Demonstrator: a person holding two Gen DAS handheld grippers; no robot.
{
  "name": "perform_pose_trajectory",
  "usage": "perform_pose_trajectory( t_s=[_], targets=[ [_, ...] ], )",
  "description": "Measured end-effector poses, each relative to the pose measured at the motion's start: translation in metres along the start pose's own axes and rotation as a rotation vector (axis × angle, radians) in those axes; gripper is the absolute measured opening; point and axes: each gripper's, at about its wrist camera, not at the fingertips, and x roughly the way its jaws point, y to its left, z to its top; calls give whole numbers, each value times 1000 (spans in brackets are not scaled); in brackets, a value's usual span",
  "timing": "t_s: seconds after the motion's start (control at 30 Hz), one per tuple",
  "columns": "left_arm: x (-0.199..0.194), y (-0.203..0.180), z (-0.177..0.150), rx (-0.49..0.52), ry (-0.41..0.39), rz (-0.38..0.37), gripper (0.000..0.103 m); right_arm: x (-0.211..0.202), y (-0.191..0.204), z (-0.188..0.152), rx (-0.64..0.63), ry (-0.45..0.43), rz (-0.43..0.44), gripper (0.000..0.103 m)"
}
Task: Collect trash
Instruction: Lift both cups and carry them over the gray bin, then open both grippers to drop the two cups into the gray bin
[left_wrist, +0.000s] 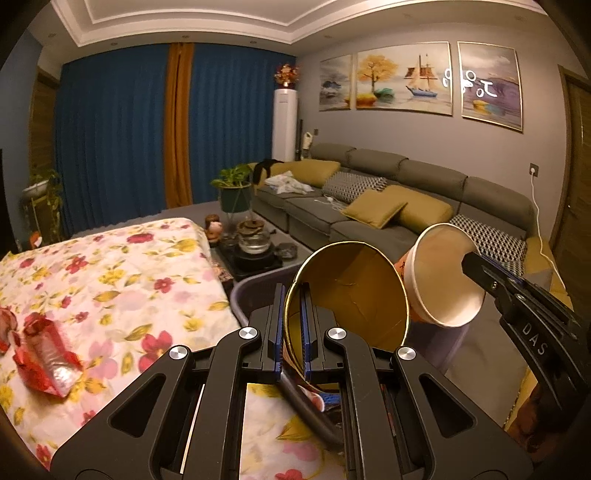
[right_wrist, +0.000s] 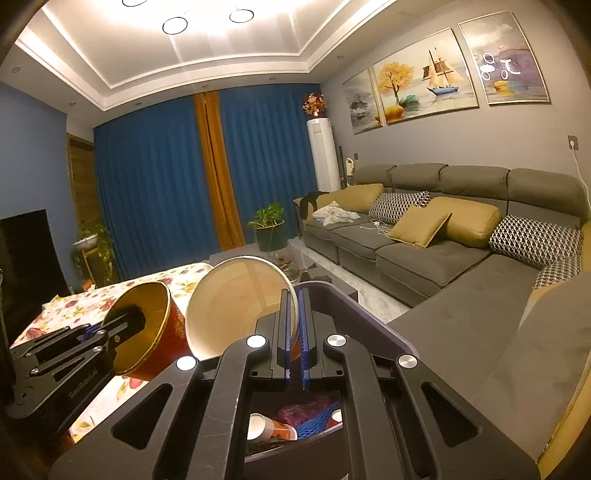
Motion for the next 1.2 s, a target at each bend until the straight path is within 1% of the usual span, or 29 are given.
perform_pose_trajectory(
  t_s=[0.23, 0.63, 0.97, 1.0, 1.03, 1.07, 1.13, 1.2],
  targets=[
    [14, -3, -5, 9, 15, -16, 7, 3, -1, -1, 7, 5, -11, 5],
    [23, -4, -8, 16, 37, -59, 7, 8, -3, 3, 18, 8, -8, 5],
    [29, -2, -11, 9, 61, -70, 7, 13, -4, 3, 22, 13, 0, 5],
    [29, -2, -11, 11, 62, -70, 7, 13, -4, 3, 19, 13, 2, 5],
    [30, -2, -11, 13, 66, -73, 8, 13, -4, 3, 20, 6, 7, 9],
    [31, -2, -12, 12, 73, -80, 12, 13, -5, 2, 20, 4, 11, 16],
    [32, -1, -12, 8, 80, -79, 22, 13, -6, 2, 23, 1, 8, 23],
    [32, 1, -13, 5, 79, -73, 43, 13, -8, 2, 33, 2, 8, 24]
  ],
)
